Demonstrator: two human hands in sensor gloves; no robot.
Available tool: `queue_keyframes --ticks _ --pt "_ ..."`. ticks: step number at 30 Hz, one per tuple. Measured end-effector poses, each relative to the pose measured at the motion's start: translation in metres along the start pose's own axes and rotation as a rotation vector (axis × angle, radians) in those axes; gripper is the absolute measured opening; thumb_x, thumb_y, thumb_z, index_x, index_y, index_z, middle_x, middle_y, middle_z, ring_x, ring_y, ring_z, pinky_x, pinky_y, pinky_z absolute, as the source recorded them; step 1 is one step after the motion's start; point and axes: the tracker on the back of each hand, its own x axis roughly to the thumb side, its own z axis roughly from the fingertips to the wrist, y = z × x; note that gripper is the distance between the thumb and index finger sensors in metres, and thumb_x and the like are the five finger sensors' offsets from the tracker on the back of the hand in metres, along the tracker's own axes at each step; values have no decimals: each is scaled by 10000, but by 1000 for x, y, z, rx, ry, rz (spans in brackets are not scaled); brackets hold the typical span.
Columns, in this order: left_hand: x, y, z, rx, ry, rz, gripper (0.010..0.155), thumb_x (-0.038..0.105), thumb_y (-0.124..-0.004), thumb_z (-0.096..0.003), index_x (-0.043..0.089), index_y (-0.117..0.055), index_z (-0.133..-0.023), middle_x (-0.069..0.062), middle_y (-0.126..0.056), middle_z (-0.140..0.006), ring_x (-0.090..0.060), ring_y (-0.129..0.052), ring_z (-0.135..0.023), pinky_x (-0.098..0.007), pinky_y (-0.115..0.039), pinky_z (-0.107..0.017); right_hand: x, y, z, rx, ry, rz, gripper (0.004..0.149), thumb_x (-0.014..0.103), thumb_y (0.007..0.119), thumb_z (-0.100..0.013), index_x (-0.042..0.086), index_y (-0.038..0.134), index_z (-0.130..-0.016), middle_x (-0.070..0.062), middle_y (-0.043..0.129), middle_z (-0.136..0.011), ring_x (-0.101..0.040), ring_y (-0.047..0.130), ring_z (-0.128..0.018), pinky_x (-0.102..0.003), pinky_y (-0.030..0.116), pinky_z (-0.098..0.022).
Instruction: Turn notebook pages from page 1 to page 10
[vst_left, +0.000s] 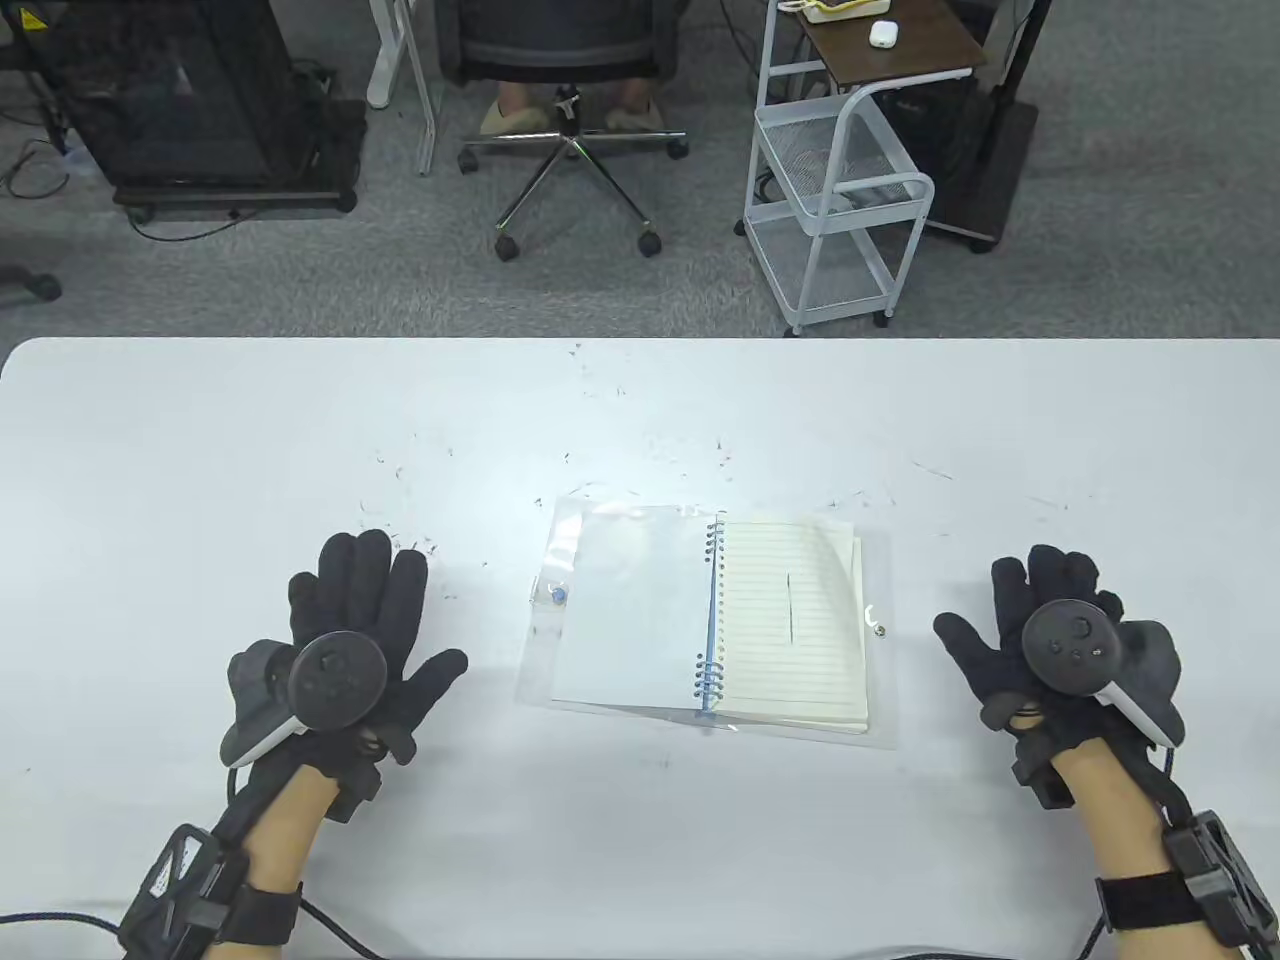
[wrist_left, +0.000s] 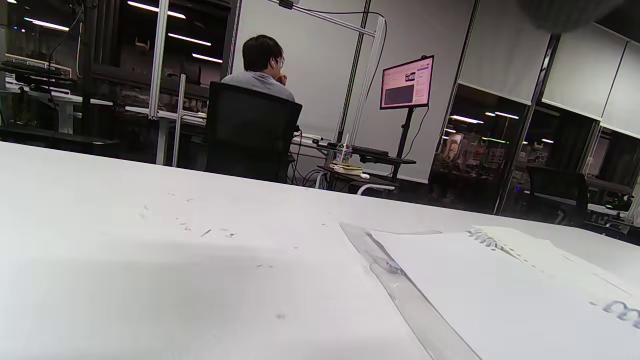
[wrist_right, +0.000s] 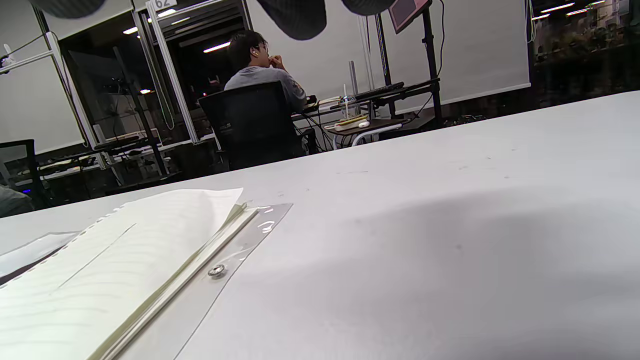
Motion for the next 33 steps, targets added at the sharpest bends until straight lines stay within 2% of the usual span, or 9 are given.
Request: queue_keyframes --ticks 7,13,19,23,28,30,33 --pt "0 2 -1 7 -8 15 921 709 -645 -427 232 -294 -1132 -95 -126 -1177 -457 -70 -1133 -714 -196 -739 1 1 -2 -12 13 -24 879 792 530 -480 135 334 -1030 -295 294 -1089 -582 278 -968 -769 342 -611" --pt "1 4 1 19 -15 54 915 703 -647 -430 230 -298 -1133 -96 -123 -1176 -459 -71 -1131 -715 -201 -739 29 14 -17 59 -13 -142 934 789 598 -481 107 266 -1026 -311 321 -1084 -597 316 -960 -770 361 -609" --pt "8 6 1 16 -56 56 913 703 -645 -433 229 -301 -1133 -97 -125 -1176 -461 -73 -1131 -715 -205 -739 71 55 -50 235 -8 -178 992 791 640 -476 99 179 -1016 -328 288 -1077 -603 291 -959 -774 348 -608" --pt "11 9 4 25 -74 69 909 701 -644 -438 227 -301 -1134 -98 -127 -1176 -461 -76 -1131 -715 -207 -739 94 88 -70 348 4 -81 1048 808 659 -463 109 87 -996 -339 215 -1061 -610 233 -949 -774 323 -608" --pt "12 11 4 27 -87 82 911 703 -643 -438 227 -299 -1135 -98 -125 -1177 -462 -76 -1131 -715 -209 -739 105 112 -77 430 38 -1 1130 850 667 -436 108 -2 -962 -390 141 -1011 -657 162 -903 -784 295 -600" --pt "12 12 5 32 -90 88 910 702 -644 -438 226 -302 -1134 -100 -129 -1177 -461 -79 -1132 -716 -210 -738 107 118 -76 463 57 -2 1177 853 669 -429 52 -30 -933 -447 157 -962 -712 183 -857 -799 309 -586" --pt "11 13 5 37 -88 96 909 702 -644 -438 227 -303 -1135 -100 -131 -1177 -463 -80 -1131 -716 -211 -738 110 125 -73 448 61 10 1178 816 710 -429 44 -27 -926 -458 158 -947 -724 184 -842 -807 309 -575"
